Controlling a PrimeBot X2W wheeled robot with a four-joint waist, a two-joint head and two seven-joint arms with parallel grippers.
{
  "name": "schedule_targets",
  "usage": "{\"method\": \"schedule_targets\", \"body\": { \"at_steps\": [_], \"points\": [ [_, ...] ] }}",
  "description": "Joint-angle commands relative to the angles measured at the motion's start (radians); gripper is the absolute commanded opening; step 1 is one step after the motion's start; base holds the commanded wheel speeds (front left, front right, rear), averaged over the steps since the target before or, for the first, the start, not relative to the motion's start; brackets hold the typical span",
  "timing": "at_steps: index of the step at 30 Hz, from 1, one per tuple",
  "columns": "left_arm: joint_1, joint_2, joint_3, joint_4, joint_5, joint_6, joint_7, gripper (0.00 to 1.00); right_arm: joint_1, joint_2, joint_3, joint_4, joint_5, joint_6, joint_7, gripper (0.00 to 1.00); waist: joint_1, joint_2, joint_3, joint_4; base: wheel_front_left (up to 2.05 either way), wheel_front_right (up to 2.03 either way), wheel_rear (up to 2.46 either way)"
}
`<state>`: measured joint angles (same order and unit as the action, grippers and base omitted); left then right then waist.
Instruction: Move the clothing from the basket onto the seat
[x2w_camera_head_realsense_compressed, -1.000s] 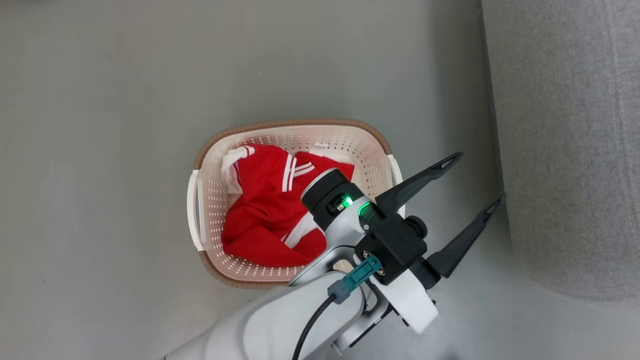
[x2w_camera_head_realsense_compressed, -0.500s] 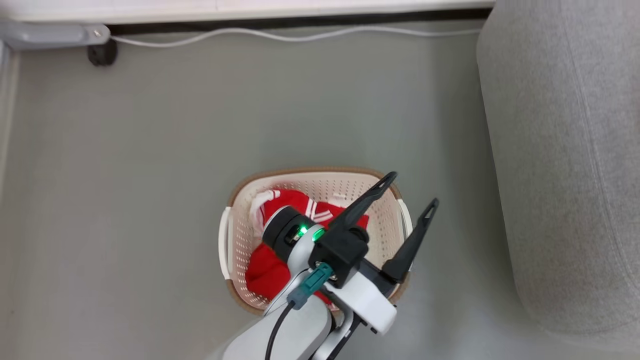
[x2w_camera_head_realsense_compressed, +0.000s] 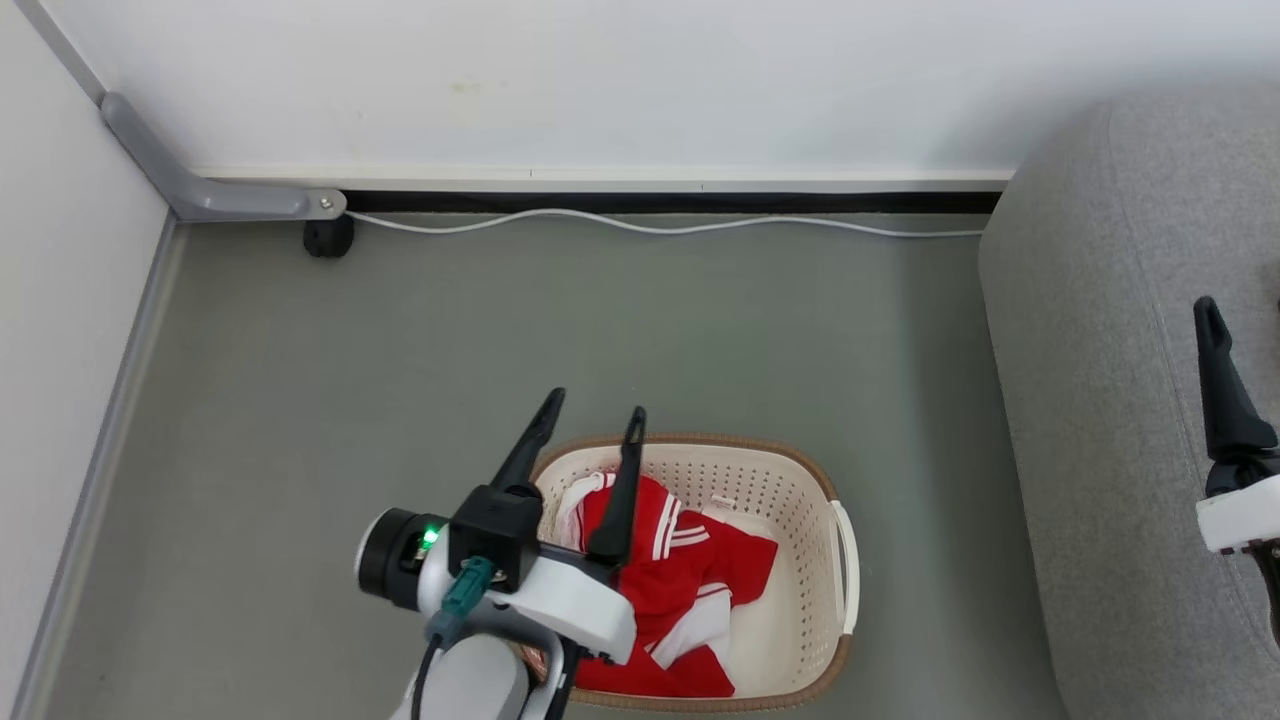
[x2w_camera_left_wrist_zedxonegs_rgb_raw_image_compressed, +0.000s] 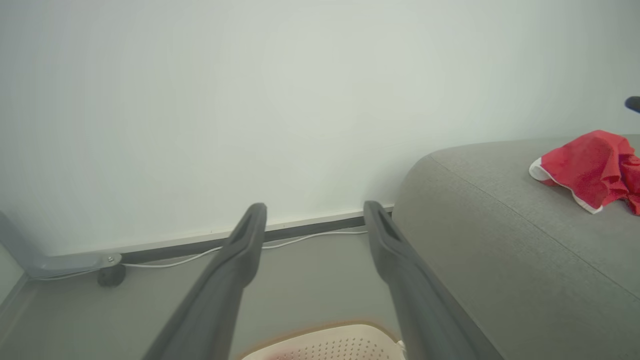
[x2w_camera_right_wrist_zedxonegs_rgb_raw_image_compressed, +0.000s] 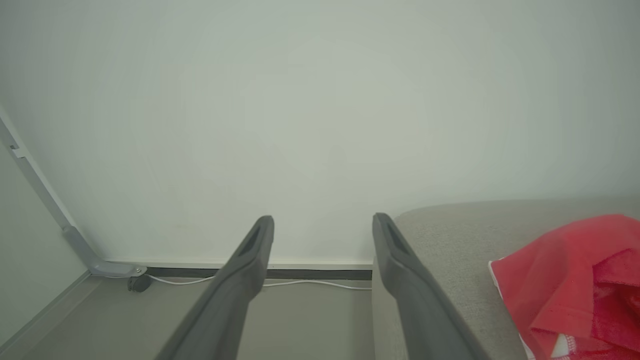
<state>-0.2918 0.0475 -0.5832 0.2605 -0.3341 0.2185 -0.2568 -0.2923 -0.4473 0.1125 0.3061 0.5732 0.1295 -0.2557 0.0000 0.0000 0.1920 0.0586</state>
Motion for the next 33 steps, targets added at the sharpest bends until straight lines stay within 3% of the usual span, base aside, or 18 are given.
{"method": "schedule_targets", "body": {
  "at_steps": [1,16,25,33],
  "points": [
    [0.006,0.003,0.052,-0.022,0.015,-0.006,-0.005,1.0,0.017,-0.018,0.013,-0.028,-0.01,0.001,-0.006,1.0,0.0,0.0,-0.026,0.015,0.0,0.0,0.0],
    [0.22,0.006,0.407,-0.044,0.134,-0.02,-0.005,1.0,0.134,0.088,0.01,-0.117,-0.101,0.001,-0.006,1.0,0.0,0.0,-0.13,-0.001,0.0,0.0,0.0],
    [0.343,0.004,0.486,-0.098,0.151,-0.041,-0.005,1.0,0.222,0.134,0.013,-0.135,-0.135,0.001,-0.006,1.0,0.0,0.0,-0.176,-0.024,0.0,0.0,0.0],
    [0.403,0.003,0.487,-0.128,0.136,-0.045,-0.005,1.0,0.259,0.142,0.014,-0.116,-0.146,0.001,-0.006,1.0,0.0,0.0,-0.183,-0.032,0.0,0.0,0.0]
  ]
}}
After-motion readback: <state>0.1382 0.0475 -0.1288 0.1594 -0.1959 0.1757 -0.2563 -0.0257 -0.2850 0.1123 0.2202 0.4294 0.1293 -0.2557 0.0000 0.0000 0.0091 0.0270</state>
